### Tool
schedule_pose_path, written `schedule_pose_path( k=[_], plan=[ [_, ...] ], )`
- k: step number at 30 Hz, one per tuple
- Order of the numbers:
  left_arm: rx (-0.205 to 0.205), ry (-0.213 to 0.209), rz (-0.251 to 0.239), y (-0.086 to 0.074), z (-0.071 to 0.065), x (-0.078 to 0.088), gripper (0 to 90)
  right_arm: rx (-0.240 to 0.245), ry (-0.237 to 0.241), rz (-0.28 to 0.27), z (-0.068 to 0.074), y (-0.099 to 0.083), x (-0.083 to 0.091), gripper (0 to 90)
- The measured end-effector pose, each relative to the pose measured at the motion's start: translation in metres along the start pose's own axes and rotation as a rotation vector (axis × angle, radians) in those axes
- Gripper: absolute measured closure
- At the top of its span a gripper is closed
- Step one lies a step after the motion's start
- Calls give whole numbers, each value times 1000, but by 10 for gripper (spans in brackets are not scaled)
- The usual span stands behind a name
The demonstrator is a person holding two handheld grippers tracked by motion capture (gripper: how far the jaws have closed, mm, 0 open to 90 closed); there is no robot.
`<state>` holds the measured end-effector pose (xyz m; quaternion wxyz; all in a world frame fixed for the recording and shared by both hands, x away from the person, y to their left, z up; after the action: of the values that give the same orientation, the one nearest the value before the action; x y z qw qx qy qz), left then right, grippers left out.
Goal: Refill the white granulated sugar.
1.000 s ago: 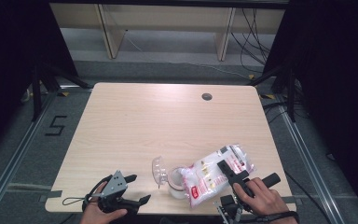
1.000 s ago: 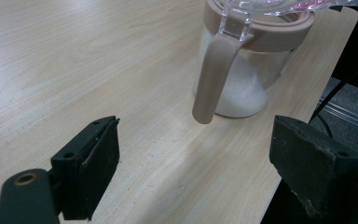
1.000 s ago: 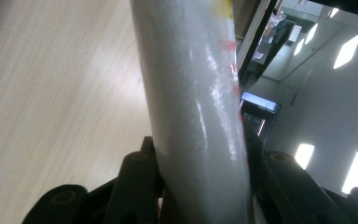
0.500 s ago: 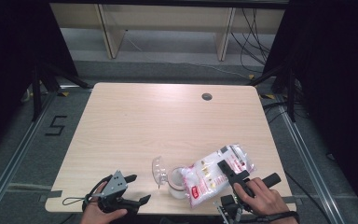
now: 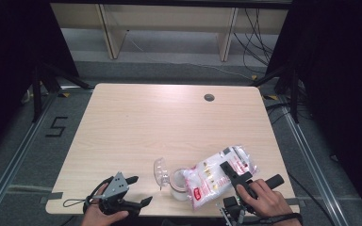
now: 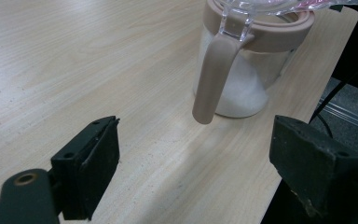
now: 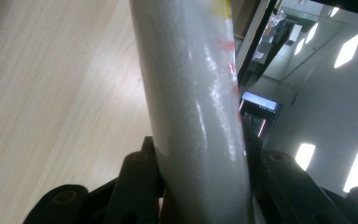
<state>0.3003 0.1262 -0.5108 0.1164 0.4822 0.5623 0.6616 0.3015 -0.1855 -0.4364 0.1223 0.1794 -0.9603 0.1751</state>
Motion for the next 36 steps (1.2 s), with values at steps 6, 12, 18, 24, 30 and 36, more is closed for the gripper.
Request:
schedule_pose_path(
  k=[6, 12, 18, 24, 30, 36],
  plan=[
    [0, 0, -1, 0, 0, 0, 158, 3, 11, 1, 0, 0, 0, 695],
    [-1, 0, 1, 0, 0, 0, 159, 7, 2, -12, 0, -1, -2, 696],
    [-2, -1, 1, 0, 0, 0, 158, 4, 5, -6, 0, -1, -2, 697],
    [-2, -1, 1, 0, 0, 0, 158, 3, 13, 2, 0, -1, -1, 697],
    [-2, 0, 0, 0, 0, 0, 158, 14, 7, -3, -1, -1, -1, 697],
    [0, 0, -1, 0, 0, 0, 158, 20, 7, -6, -2, 0, -1, 697]
  ],
)
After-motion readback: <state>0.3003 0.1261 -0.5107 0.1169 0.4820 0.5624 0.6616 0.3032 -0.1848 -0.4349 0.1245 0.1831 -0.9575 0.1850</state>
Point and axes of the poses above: each handheld gripper's, and its own axes: x roughly backward along the jaws, y roughly out of its top, z roughly to its left, the point moved 5 cm from there along -x, roughly forward along the jaws
